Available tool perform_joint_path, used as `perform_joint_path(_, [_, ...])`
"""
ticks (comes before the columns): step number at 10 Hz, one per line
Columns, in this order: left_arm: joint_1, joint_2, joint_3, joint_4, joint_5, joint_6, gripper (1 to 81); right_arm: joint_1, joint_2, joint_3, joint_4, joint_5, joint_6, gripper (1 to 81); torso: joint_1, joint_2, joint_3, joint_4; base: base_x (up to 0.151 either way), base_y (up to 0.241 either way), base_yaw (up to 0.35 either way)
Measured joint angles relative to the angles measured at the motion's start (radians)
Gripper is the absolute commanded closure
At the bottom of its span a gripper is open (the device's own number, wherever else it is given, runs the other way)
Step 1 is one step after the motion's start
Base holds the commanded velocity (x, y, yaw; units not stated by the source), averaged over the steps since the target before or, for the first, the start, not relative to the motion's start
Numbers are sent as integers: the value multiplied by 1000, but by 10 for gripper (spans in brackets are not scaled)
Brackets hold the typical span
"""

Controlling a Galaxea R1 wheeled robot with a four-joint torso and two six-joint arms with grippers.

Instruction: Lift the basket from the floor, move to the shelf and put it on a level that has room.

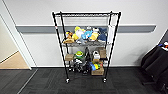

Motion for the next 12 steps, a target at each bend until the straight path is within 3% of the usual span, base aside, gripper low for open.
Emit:
perform_joint_path(2, [-1, 0, -18, -71, -8, 0, 10, 39, 13, -54, 1, -48, -1, 10, 32, -51, -23, 0, 0, 0, 0])
perform_joint_path(5, [-3, -3, -26, -86, -11, 0, 10, 76, 30, -89, -1, -89, -1, 10, 91, -142, -98, 0, 0, 0, 0])
perform_joint_path(12, [-33, 9, -49, -196, -22, 0, 10, 201, 31, -127, -3, -140, -8, 10, 232, -366, -113, 0, 0, 0, 0])
